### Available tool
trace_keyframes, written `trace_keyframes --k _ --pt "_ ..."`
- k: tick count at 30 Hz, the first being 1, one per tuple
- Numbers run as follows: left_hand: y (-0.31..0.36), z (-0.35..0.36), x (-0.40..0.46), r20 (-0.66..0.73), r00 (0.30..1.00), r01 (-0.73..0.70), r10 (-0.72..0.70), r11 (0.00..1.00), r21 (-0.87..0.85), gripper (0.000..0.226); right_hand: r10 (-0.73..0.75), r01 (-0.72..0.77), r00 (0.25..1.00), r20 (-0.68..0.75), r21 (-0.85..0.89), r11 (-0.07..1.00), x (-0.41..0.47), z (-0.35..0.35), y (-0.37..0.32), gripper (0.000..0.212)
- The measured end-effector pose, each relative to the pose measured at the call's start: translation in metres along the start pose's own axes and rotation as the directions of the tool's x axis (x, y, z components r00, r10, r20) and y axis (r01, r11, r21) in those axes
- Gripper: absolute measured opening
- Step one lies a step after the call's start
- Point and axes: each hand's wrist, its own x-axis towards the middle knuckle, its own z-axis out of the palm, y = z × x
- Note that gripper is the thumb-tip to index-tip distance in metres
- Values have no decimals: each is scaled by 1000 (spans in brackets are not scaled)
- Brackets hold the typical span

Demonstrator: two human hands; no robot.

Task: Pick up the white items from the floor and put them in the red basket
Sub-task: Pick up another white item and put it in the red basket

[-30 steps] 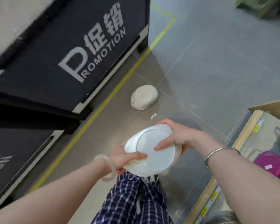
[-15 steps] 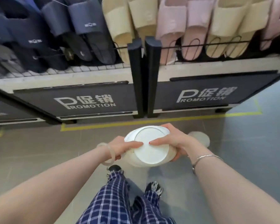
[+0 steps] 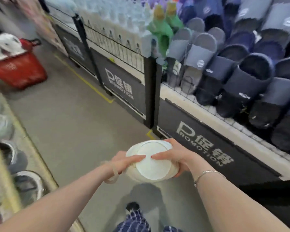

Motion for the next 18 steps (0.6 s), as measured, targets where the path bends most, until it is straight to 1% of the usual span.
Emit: trace_keyframes --k 2,5,8,10,12,15,17,18 --pt "-5 -52 12 -63 998 2 -4 999 -43 53 -3 4 999 54 -13 1000 26 34 -42 65" --pt "-7 -119 26 -124 992 10 -25 992 -124 36 21 -14 995 98 -79 997 67 79 -99 58" --pt "-9 -179 48 -201 978 14 -52 983 -185 24 34 -13 993 110 -179 984 111 114 -152 60" --pt "-7 -216 68 -214 975 14 -65 973 -230 26 46 -17 991 130 -216 976 138 132 -188 59" --pt "1 -252 90 -218 972 37 -92 969 -245 35 50 -10 987 153 -251 968 166 147 -224 58" --pt "16 -316 128 -251 962 28 -108 952 -304 26 52 8 977 205 -280 960 217 172 -285 58" --pt "25 -353 146 -267 955 37 -130 944 -328 26 41 34 976 214 -331 943 245 189 -326 61" --pt "28 -378 157 -276 950 40 -145 934 -355 29 58 31 973 225 -376 926 263 202 -352 62"
